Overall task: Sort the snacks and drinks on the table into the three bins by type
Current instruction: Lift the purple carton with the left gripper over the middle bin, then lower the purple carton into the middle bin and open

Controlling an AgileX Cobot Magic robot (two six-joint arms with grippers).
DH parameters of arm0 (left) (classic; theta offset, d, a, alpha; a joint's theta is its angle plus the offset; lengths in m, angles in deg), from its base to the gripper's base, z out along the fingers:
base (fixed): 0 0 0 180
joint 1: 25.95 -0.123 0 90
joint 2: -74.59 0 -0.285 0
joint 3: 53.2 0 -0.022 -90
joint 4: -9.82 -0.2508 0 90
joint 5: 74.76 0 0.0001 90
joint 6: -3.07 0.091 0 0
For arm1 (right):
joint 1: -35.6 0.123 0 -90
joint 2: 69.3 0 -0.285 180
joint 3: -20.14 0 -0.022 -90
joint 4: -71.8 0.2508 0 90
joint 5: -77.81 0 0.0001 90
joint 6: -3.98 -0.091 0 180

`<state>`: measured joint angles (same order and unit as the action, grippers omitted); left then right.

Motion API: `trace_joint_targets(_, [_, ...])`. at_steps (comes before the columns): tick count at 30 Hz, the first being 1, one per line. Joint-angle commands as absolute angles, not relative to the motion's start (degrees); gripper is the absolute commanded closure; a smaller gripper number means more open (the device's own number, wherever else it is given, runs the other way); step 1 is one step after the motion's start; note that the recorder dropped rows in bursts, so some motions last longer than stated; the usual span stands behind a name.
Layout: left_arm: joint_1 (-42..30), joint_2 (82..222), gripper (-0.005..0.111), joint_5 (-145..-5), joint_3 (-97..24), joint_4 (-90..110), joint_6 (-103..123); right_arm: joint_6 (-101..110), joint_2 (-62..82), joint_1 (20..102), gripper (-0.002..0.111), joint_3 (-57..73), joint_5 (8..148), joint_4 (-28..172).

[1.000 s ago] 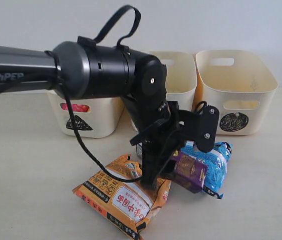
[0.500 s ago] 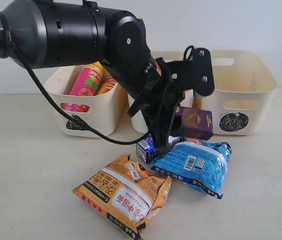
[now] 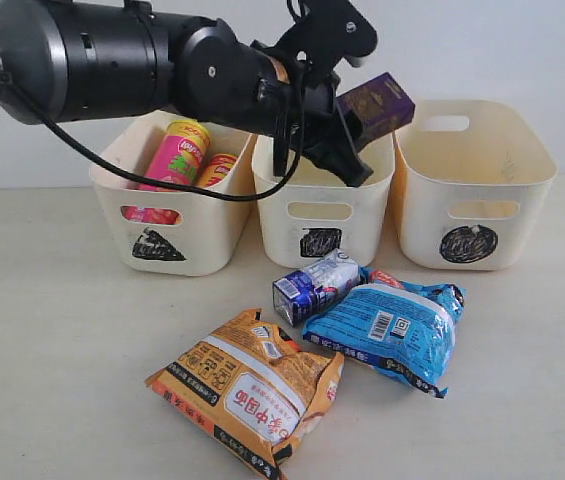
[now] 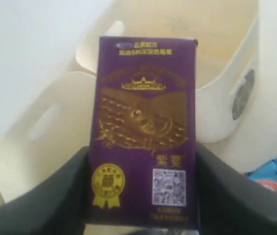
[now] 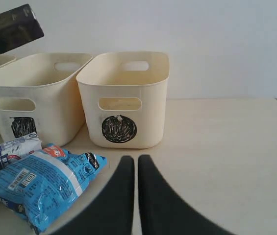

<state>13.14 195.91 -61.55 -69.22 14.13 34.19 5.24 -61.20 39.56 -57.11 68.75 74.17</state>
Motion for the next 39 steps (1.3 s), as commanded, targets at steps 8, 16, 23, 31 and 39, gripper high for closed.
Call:
trace_joint_targets(8, [9.6, 202.1, 0.103, -66.2, -73.8, 14.5, 22.6, 5.4, -61.5, 39.6, 0.108, -57.1, 68.9, 74.1])
trace_joint_targets(16, [9.0, 206.2, 0.103, -67.0, -77.6, 14.5, 22.4, 5.4, -61.5, 39.6, 0.108, -57.1, 68.9, 74.1])
trace_joint_targets(23, [7.6, 209.6, 0.091, -68.0, -79.2, 14.5, 20.9, 5.4, -61.5, 39.6, 0.108, -57.1, 68.9, 74.1])
trace_joint_targets(31, [7.1, 210.4, 0.043, -68.3, -79.3, 14.5, 20.9, 5.4, -61.5, 39.6, 0.108, -57.1, 68.9, 74.1])
trace_joint_targets(39, [7.1, 210.0, 0.041, -67.6, -79.3, 14.5, 20.9, 5.4, -61.5, 39.6, 0.108, -57.1, 68.9, 74.1])
